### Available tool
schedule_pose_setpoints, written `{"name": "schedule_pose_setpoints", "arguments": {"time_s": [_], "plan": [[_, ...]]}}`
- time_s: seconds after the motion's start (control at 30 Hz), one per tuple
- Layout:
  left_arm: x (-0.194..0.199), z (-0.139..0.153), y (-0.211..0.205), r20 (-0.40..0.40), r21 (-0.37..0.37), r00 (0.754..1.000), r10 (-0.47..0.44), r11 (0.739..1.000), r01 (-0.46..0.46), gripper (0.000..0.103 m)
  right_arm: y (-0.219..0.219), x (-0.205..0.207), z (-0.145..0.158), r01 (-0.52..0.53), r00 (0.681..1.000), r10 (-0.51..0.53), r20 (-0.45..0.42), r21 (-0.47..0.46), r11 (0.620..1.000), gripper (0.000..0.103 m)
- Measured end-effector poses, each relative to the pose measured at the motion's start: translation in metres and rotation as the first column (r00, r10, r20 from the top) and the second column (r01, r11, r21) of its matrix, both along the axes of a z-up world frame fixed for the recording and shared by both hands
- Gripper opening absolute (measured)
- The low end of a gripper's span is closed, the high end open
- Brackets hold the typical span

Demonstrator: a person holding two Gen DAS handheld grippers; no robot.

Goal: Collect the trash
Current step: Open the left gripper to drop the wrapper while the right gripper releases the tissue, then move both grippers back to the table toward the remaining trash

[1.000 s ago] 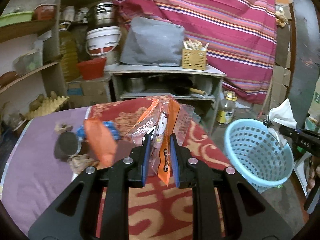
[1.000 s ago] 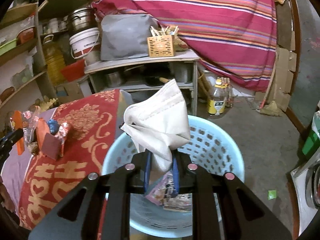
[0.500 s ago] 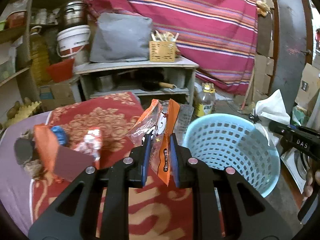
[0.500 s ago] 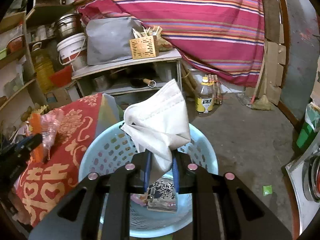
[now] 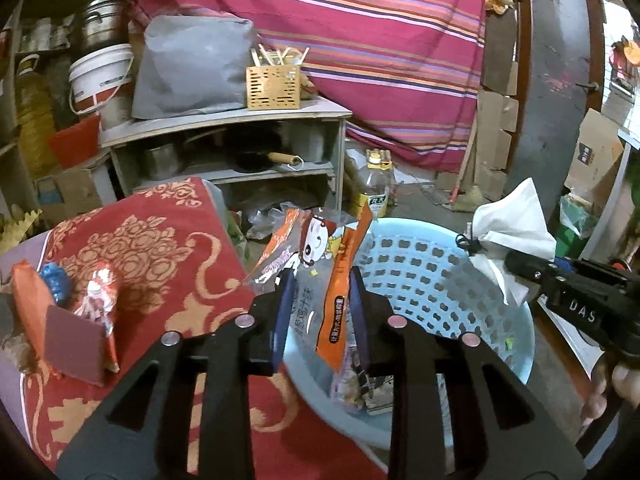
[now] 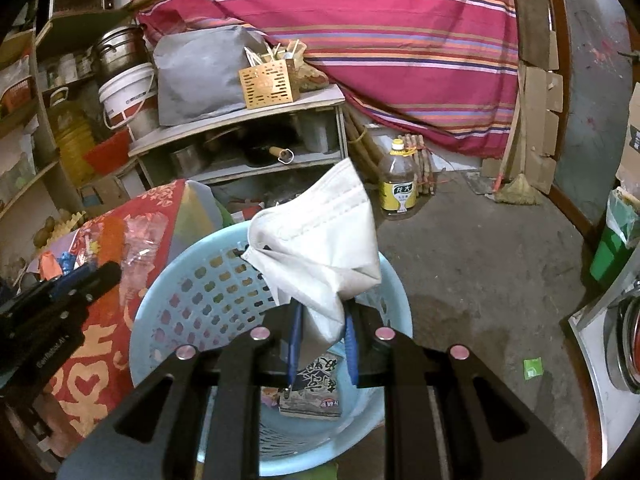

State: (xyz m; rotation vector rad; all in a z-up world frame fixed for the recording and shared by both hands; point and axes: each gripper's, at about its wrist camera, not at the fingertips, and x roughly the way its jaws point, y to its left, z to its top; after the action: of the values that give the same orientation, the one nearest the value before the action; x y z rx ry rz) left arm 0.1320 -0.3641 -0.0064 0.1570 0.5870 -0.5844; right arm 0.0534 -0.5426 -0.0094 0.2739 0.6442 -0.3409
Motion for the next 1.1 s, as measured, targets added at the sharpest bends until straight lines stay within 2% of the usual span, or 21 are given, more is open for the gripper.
{"name": "schedule_pose_setpoints", "arguments": {"time_s": [0.03,0.13,0.2,0.4,0.57,0.7,0.87,0.9,0.93,1.0,1.1], "plan": [[-0.001,0.000,-0.003,-0.004,0.001,1.000,-0.009,1.000,0.009,0.029,0.000,0.000,0.000,0.000,1.000,0.000,-0.001,0.000,1.000,0.018],[-0.004,0.001,-0.005,-0.007,-0.008,1.000,-0.016,1.000,0.016,0.041,-0.001,0.002,-0.002,0.001,1.000,-0.001,-0.009,0.000,1.000,0.018],[-0.005,0.001,-0.004,-0.006,-0.009,1.000,-0.017,1.000,0.017,0.053,0.000,0.003,-0.004,0.003,1.000,-0.003,-0.017,0.001,1.000,0.018],[-0.009,0.004,0.006,0.007,-0.016,1.000,0.000,1.000,0.000,0.062,-0.001,0.006,-0.007,0.004,1.000,-0.004,-0.024,0.004,1.000,0.018],[-0.013,0.017,0.034,0.051,-0.014,0.996,0.067,0.998,-0.066,0.075,0.006,0.011,-0.007,-0.010,1.000,0.010,-0.028,0.005,1.000,0.018],[-0.019,0.031,0.065,0.116,-0.008,0.986,0.123,0.992,-0.123,0.088,0.018,0.020,-0.009,-0.023,0.999,0.023,-0.041,-0.003,1.000,0.019],[-0.014,0.044,0.111,0.128,-0.022,0.974,0.189,0.982,-0.188,0.093,0.035,0.035,-0.010,-0.027,0.997,0.026,-0.069,-0.012,1.000,0.022],[-0.013,0.047,0.122,0.134,-0.024,0.969,0.208,0.978,-0.206,0.094,0.038,0.038,-0.010,-0.032,0.997,0.031,-0.077,-0.014,0.999,0.031],[-0.013,0.049,0.130,0.140,-0.026,0.965,0.222,0.975,-0.220,0.095,0.041,0.040,-0.011,-0.033,0.996,0.031,-0.086,-0.020,0.999,0.050],[-0.012,0.054,0.148,0.152,-0.032,0.956,0.250,0.968,-0.248,0.097,0.049,0.044,-0.012,-0.018,0.996,0.014,-0.090,-0.047,0.999,0.069],[-0.009,0.057,0.181,0.162,-0.040,0.942,0.295,0.955,-0.293,0.097,0.056,0.051,-0.016,-0.013,0.992,0.006,-0.122,-0.059,0.998,0.071]]}}
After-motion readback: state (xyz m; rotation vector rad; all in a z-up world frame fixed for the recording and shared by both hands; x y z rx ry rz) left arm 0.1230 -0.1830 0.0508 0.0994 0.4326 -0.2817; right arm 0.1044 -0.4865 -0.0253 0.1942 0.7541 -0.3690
